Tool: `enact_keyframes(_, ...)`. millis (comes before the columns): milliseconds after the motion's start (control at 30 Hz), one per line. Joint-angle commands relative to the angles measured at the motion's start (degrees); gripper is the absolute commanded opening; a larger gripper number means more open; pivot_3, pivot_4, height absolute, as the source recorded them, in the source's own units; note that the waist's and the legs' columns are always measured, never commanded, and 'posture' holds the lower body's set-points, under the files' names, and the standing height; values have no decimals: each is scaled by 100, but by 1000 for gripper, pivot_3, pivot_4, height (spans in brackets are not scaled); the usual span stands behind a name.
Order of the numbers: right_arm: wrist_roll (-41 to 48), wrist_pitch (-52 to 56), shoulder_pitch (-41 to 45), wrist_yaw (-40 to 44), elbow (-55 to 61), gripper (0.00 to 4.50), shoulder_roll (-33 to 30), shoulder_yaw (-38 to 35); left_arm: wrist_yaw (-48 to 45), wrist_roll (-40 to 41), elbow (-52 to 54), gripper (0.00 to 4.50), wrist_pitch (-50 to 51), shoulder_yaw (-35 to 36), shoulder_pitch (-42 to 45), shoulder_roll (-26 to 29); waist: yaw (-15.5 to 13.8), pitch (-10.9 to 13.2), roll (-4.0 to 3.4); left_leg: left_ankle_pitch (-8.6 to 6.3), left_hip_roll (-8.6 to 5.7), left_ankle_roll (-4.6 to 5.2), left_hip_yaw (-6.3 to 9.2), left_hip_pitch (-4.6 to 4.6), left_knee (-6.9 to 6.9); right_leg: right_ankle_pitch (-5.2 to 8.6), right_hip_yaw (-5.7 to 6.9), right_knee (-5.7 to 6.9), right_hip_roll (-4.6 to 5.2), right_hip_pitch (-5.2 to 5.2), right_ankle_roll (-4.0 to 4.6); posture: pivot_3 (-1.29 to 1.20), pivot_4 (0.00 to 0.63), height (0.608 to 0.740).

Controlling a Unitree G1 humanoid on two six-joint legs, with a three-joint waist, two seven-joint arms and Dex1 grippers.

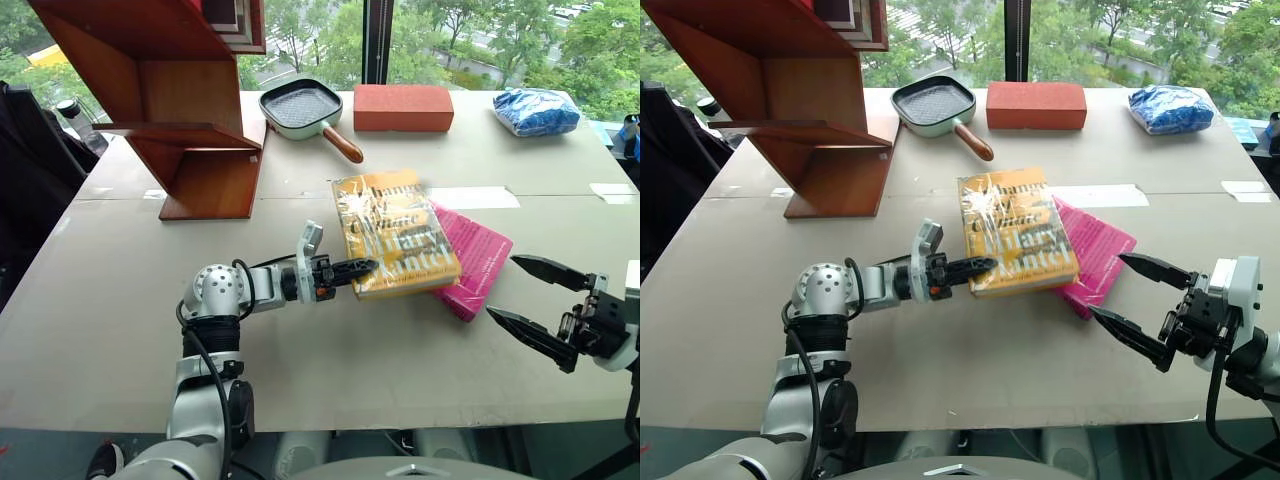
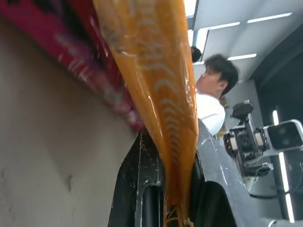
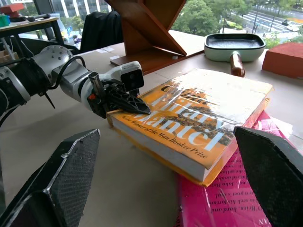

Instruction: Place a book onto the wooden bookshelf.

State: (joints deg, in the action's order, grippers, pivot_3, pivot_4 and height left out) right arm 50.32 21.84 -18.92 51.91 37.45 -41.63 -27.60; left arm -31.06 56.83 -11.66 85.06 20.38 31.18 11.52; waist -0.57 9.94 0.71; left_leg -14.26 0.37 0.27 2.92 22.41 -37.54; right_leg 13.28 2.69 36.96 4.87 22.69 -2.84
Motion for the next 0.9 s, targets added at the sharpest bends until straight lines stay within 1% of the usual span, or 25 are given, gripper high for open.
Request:
enact_keyframes(33,113,23,225,-134,170,4500,-12,35,76,312,1367,19,-313,98,-197,66,-1,2,2,0,1,0,0,1,0,-2,-1,0,0,2,4,0,150,740)
enact_keyframes(100,143,34,459,-302,136,4500,65,127,-191,111,2482,19,-792,-378,-292,407,2,12,18,0,1,-1,-6,4,0,-3,-7,0,0,8,5,0,150,740)
enact_keyframes(133,154,37,527,-349,125,4500,93,148,-256,44,2809,19,-951,-547,-319,529,-9,19,29,0,1,-2,-5,7,0,-3,-8,0,0,8,5,0,150,740)
enact_keyframes(200,256,73,810,-512,68,4500,159,233,-515,-792,3527,19,-2050,-1165,-183,1033,-29,19,29,1,0,-4,-6,8,0,-4,-11,-1,0,10,7,0,150,740)
enact_keyframes(233,307,93,1031,-604,14,4500,194,297,-616,-1387,3761,19,-2842,-1439,37,1282,-43,19,26,2,-5,-5,-6,8,0,-4,-22,-1,-2,10,7,0,150,740)
enact_keyframes(333,486,159,1578,-800,-144,4500,265,433,-816,-2817,3874,19,-4707,-1959,677,1878,-44,26,38,5,-17,-10,-3,11,0,6,-45,-4,-7,9,24,0,150,740)
enact_keyframes(367,577,218,1774,-875,-200,4500,286,475,-858,-3469,3741,19,-5390,-2197,875,2202,-41,26,37,5,-17,-10,-5,13,-3,5,-53,-6,-13,9,24,0,150,740)
enact_keyframes(400,691,312,2004,-979,-244,4500,301,544,-856,-4330,3471,19,-6283,-2434,1106,2682,-34,26,38,6,-16,-9,-4,22,-5,0,-63,-15,-24,14,22,0,150,740)
enact_keyframes(433,751,382,2205,-1070,-286,4500,314,612,-834,-4974,3163,19,-7003,-2546,1289,3064,-10,31,38,6,-17,-9,-5,18,-6,1,-86,-8,-33,12,24,0,150,740)
enact_keyframes(467,794,453,2422,-1184,-323,4500,333,685,-826,-5449,2807,19,-7633,-2576,1463,3445,-4,27,33,5,-11,-9,-12,23,-2,-1,-103,-20,-48,21,25,0,150,740)
enact_keyframes(533,843,614,2784,-1403,-382,4500,315,816,-843,-6094,2078,19,-8664,-2543,1723,4095,19,28,31,5,-10,-8,-28,14,12,0,-122,-16,-49,26,24,0,150,740)
enact_keyframes(600,862,729,3011,-1537,-416,4500,305,891,-838,-6483,1497,19,-9380,-2546,1892,4479,28,29,27,5,1,-8,-35,30,14,-14,-130,-15,-63,51,2,0,150,740)
enact_keyframes(633,897,786,3189,-1597,-428,4500,303,938,-904,-6670,1096,19,-9770,-2512,2015,4812,22,30,27,5,3,-8,-35,33,18,-14,-131,-13,-65,57,2,0,150,740)
enact_keyframes(700,971,876,3437,-1656,-447,4500,291,987,-1064,-6929,516,19,-10360,-2483,2206,5308,24,34,32,5,9,-8,-36,49,22,-14,-129,-11,-70,72,2,0,150,740)
enact_keyframes(800,1092,995,3615,-1699,-468,4500,302,1025,-1207,-7107,69,19,-10826,-2440,2333,5687,15,38,36,5,12,-8,-45,71,21,-15,-130,-15,-70,91,0,0,150,740)
enact_keyframes(900,1143,1047,3720,-1777,-463,4500,361,1079,-1306,-7163,-323,19,-11023,-2285,2232,6082,-12,40,39,3,11,-7,-56,80,15,-14,-131,-18,-63,93,-5,0,150,740)
